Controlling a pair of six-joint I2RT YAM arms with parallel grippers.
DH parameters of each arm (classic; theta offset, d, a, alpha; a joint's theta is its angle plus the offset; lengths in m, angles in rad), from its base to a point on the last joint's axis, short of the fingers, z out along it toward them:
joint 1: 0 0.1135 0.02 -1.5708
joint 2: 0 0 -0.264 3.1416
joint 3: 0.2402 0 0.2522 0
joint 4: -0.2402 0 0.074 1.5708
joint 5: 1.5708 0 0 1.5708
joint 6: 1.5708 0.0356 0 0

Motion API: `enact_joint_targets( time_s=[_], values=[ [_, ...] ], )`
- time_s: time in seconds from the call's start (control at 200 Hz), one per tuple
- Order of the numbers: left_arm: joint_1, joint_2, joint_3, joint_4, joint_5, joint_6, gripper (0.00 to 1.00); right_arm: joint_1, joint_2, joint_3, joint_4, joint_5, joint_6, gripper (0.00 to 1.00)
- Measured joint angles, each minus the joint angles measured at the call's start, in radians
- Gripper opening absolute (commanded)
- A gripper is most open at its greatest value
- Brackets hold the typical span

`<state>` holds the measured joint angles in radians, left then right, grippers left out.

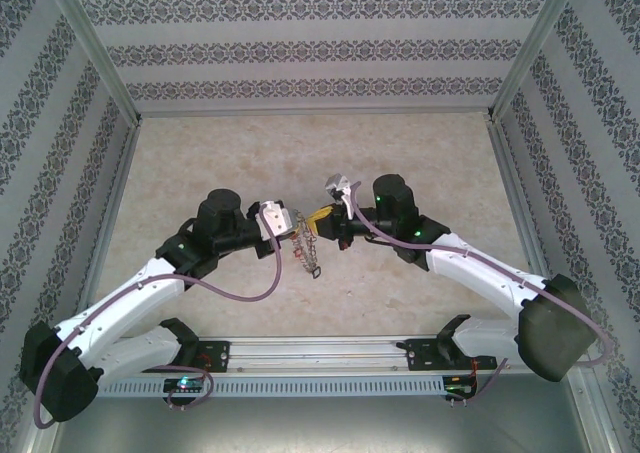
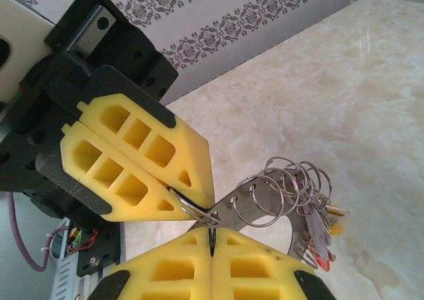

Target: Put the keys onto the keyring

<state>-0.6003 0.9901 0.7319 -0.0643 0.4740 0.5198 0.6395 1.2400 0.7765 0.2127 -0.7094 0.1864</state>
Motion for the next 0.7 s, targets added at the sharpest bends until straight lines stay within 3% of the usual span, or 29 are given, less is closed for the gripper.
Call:
enact_joint_targets(
  time_s=[0.375, 0.59, 0.699],
  values=[
    [0.0, -0.033, -0.056, 0.106, 0.023, 0.014, 0.0, -0.036, 0.001, 0.0, 0.018, -0.102, 0.013, 0.03],
    [0.0, -0.036, -0.067, 0.127, 0.03, 0.03, 0.0, -0.05, 0.015, 0.0, 0.023, -0.12, 0.012, 0.15],
    [0.0, -0.036, -0.067, 0.13, 0.034, 0.032, 0.0, -0.063, 0.016, 0.001, 0.01, -0.117, -0.014, 0.28]
  ],
)
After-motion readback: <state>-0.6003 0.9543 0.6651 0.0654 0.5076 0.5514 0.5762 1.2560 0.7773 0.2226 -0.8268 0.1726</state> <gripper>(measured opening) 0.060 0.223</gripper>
